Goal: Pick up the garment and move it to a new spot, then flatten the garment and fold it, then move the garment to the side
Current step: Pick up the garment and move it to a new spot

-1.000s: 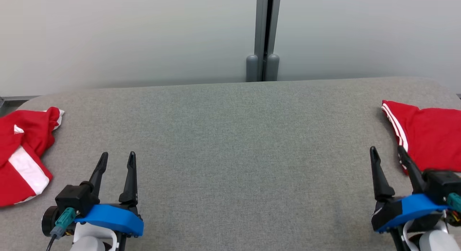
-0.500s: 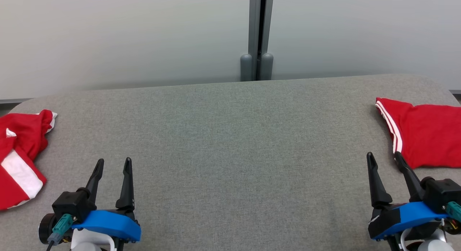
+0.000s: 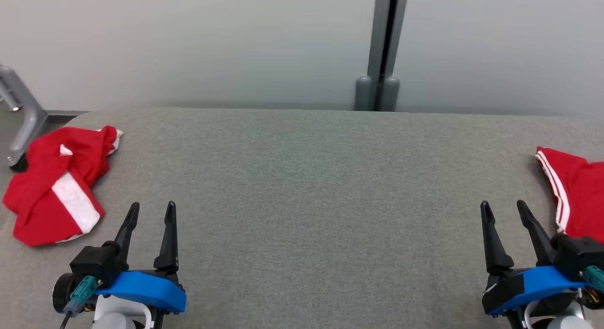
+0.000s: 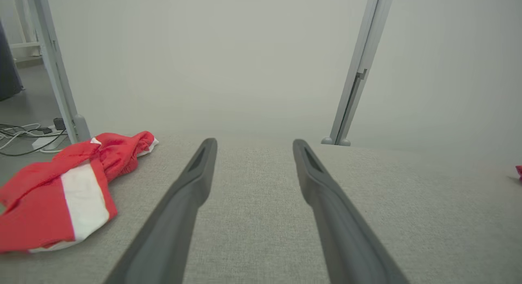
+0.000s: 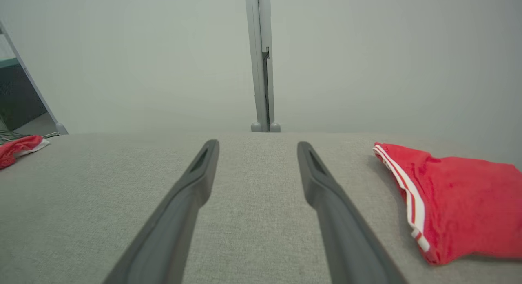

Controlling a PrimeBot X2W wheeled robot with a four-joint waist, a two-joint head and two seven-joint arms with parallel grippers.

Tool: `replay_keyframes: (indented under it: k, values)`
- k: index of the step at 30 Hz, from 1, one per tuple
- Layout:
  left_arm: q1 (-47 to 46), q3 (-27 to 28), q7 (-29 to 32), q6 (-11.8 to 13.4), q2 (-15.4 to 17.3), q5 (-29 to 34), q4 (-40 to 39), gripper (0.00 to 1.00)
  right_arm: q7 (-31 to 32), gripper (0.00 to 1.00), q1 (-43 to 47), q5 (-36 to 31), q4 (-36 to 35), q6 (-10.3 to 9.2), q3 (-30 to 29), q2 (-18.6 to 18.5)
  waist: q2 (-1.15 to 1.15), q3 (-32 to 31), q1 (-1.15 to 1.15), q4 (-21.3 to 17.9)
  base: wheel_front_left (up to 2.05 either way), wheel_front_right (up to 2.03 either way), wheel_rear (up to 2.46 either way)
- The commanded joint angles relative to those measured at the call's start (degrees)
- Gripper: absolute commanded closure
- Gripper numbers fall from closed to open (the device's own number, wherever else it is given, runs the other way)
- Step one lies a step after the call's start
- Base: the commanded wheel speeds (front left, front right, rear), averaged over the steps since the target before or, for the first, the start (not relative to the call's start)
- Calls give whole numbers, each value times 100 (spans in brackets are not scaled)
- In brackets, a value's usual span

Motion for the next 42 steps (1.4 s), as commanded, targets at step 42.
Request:
replay_keyframes:
  k: [42]
  values:
    - [115, 121, -20, 7, 63, -58, 7, 0, -180, 0, -64, -192, 272, -1, 260, 25, 0, 121, 0, 2663, 0, 0, 0]
